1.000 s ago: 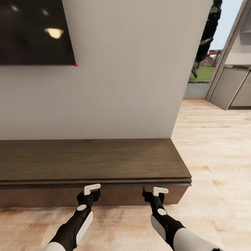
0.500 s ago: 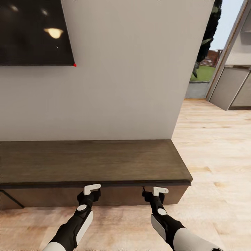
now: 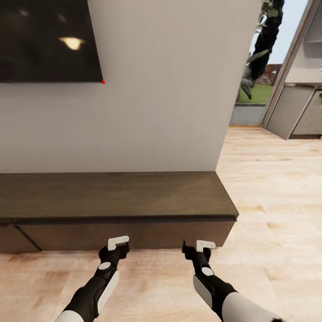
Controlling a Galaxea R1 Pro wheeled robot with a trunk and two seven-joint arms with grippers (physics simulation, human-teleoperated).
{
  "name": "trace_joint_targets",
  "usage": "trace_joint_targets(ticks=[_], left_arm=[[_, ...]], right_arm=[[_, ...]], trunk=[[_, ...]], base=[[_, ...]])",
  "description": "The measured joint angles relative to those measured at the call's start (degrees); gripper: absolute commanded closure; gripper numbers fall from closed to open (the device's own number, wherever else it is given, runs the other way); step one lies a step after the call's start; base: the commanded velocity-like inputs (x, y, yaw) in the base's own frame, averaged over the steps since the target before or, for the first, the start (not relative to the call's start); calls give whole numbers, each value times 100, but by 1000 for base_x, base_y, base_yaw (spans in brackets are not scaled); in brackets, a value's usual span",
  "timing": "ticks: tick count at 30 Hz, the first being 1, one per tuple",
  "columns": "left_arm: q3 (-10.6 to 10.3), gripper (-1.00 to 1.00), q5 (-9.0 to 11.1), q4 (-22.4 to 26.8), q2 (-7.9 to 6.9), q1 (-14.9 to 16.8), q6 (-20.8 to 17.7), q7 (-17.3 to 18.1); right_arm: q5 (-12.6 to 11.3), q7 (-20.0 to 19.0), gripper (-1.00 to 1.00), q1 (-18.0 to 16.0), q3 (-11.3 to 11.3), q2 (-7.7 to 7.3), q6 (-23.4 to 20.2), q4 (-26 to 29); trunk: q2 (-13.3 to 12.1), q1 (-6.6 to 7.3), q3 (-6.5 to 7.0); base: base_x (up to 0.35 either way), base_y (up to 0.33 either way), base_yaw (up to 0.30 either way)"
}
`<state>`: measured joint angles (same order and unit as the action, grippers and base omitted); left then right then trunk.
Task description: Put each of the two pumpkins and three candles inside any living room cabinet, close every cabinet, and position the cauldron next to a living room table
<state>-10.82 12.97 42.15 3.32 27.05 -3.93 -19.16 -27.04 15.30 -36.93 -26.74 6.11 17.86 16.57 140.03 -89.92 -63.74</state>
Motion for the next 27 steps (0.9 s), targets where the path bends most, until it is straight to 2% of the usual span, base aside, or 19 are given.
trace_joint_targets(ticks=[4,5,7,8,9,10,13,16,18,21,27], left_arm=[[26,-100,10,270,7,1,-882,5],[38,-100,18,481,2,2,-1505,7],[52,-100,33,793,-3,2,-2341,8],[56,-100,36,872,-4,2,-2536,8],[70,-100,46,1091,-2,2,-3052,9],[75,-100,48,1173,0,2,-3234,9],[94,-100,62,1623,18,2,-4171,18],[159,-100,68,1845,18,1,-4634,51],[342,-100,67,1910,23,2,-4813,62],[595,-100,71,1945,27,2,-5062,69],[671,-100,72,1954,20,2,-5145,71]], right_arm=[[-2,5,-100,-78,41,8,-1040,53],[-2,9,-100,-113,90,9,-1286,66],[-1,9,-100,-171,313,17,-1714,159],[-5,9,-100,-188,475,20,-1957,239],[-5,8,-100,-198,652,24,-2246,338],[-5,8,-100,-202,743,25,-2416,396],[-1,2,-100,-208,1156,31,-3501,817],[8,6,-100,-198,1282,44,-4152,1244],[14,16,-100,-185,1311,56,-4367,1450],[18,35,-100,-178,1326,63,-4502,1560],[43,69,-100,-175,1309,79,-4568,1592]], trunk=[[0,0,0],[0,0,0],[0,0,0],[0,0,0],[0,0,0],[0,0,0],[-38,22,18],[-159,88,72],[-239,131,107],[-359,197,161],[-600,329,269]], base=[[-323,0,0],[-212,0,0],[-111,0,0],[-56,0,0],[-45,0,0],[-29,0,0],[-13,0,0],[-4,0,0],[-1,0,0],[0,0,0],[0,0,0]])
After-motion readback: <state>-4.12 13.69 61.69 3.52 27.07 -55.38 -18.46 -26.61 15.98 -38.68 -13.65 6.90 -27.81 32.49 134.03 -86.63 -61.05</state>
